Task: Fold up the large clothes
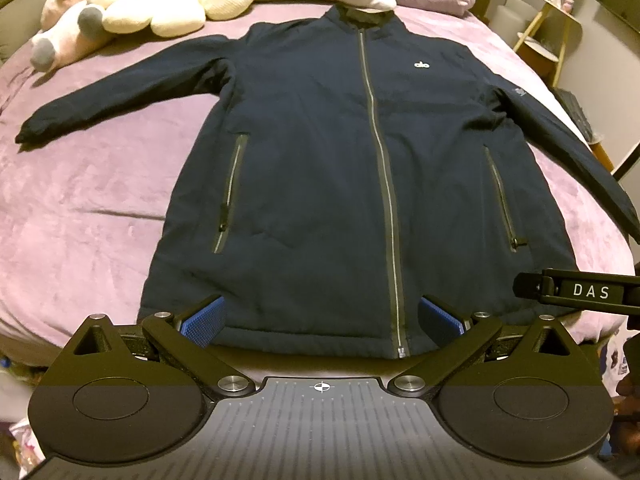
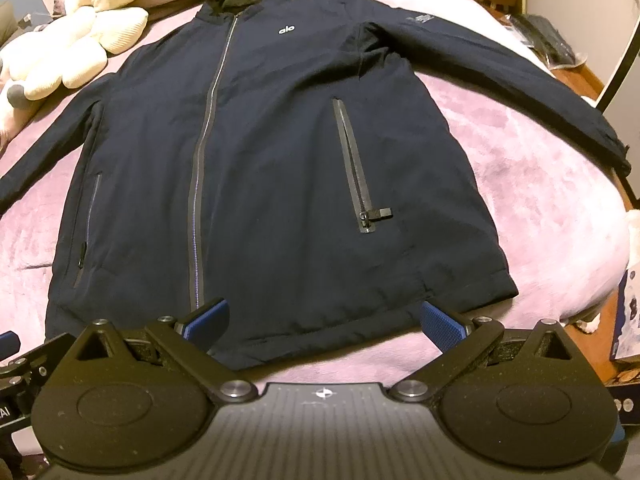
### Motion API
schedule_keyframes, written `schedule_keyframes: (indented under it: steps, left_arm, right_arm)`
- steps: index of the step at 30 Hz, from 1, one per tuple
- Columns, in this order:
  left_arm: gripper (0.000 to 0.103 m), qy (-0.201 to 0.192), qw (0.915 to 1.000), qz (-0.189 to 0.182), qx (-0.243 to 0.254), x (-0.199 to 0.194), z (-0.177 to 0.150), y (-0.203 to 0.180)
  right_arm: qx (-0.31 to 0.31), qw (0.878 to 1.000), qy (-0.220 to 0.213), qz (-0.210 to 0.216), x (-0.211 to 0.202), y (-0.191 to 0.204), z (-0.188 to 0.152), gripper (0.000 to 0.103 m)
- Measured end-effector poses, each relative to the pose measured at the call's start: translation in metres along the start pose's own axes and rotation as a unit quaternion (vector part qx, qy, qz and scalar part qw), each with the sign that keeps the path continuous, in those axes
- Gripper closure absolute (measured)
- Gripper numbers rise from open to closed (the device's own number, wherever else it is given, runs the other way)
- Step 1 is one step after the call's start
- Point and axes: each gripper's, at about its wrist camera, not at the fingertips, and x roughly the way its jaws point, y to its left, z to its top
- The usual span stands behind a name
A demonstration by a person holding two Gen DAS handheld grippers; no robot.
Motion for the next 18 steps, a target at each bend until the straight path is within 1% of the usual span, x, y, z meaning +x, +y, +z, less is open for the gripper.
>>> schedule_keyframes:
  steps: [8, 10, 11, 13, 14, 15, 16, 17, 18]
  left_arm:
    - [0.000, 0.010, 0.9999, -0.003, 0.003, 0.009, 0.007, -0.003]
    - [0.000, 0.009, 0.9999, -0.007, 0.004, 0.012, 0.010, -0.004]
    - [0.000, 0.004, 0.9999, -0.010, 0.003, 0.013, 0.012, -0.004]
    - [0.000, -0.015, 0.9996, -0.024, -0.005, 0.016, 0.017, -0.002]
    - [0.000, -0.033, 0.9986, -0.040, -0.013, 0.017, 0.020, 0.000]
    - [0.000, -0.051, 0.9969, -0.057, -0.020, 0.019, 0.024, 0.003]
    - [0.000, -0.061, 0.9957, -0.065, -0.024, 0.022, 0.029, 0.003]
    - [0.000, -0.065, 0.9957, -0.062, -0.020, 0.027, 0.035, 0.002]
    - [0.000, -0.068, 0.9963, -0.051, -0.012, 0.032, 0.043, -0.002]
  right_arm:
    - [0.015, 1.000, 0.005, 0.016, 0.008, -0.009, 0.002, 0.002]
    - [0.019, 0.999, 0.001, 0.028, 0.010, -0.011, 0.004, 0.002]
    - [0.022, 0.999, -0.010, 0.043, 0.010, -0.013, 0.005, 0.002]
    - [0.033, 0.994, -0.049, 0.087, 0.008, -0.023, 0.007, 0.002]
    - [0.047, 0.988, -0.089, 0.115, 0.007, -0.034, 0.009, 0.002]
    - [0.061, 0.982, -0.121, 0.135, 0.006, -0.045, 0.010, 0.002]
    - [0.079, 0.971, -0.159, 0.159, 0.006, -0.059, 0.012, 0.002]
    - [0.102, 0.959, -0.195, 0.179, 0.007, -0.078, 0.017, 0.002]
    - [0.122, 0.952, -0.210, 0.188, 0.011, -0.094, 0.025, 0.002]
